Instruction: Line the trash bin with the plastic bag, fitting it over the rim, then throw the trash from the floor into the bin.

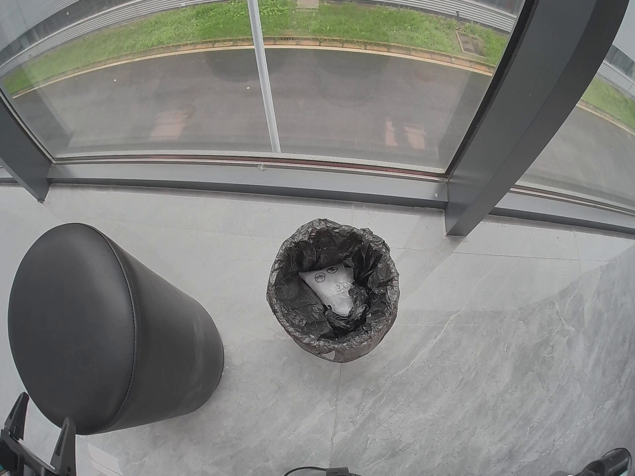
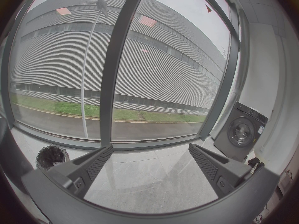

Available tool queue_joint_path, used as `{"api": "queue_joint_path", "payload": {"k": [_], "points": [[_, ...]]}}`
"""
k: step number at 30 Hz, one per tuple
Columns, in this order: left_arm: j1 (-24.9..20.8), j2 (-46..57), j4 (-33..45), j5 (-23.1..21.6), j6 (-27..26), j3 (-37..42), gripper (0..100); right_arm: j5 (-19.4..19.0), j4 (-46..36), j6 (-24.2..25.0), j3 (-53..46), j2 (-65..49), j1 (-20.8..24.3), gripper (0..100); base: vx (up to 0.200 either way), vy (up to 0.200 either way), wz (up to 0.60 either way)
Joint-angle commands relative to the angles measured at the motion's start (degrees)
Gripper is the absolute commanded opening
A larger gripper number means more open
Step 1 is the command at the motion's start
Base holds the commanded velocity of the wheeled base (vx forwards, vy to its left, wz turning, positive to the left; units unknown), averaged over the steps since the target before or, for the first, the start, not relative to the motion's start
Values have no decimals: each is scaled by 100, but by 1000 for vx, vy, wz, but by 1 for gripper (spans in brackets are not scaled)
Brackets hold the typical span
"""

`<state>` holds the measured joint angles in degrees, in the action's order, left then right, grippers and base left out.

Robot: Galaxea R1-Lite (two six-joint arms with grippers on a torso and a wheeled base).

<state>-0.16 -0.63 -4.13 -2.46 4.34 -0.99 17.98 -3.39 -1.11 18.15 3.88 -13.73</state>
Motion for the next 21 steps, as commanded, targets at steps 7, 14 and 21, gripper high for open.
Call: {"api": "queue_joint_path", "payload": {"k": [7,14,21], "points": [[16,63,27,905,-337,99,100,-1350,-144,480,-216,-388,-403,100,0,0,0],[7,63,27,888,-381,99,100,-1948,-408,1016,-629,-388,-394,100,0,0,0],[-2,63,44,861,14,99,100,-2686,-364,427,-752,-388,-403,100,0,0,0]]}}
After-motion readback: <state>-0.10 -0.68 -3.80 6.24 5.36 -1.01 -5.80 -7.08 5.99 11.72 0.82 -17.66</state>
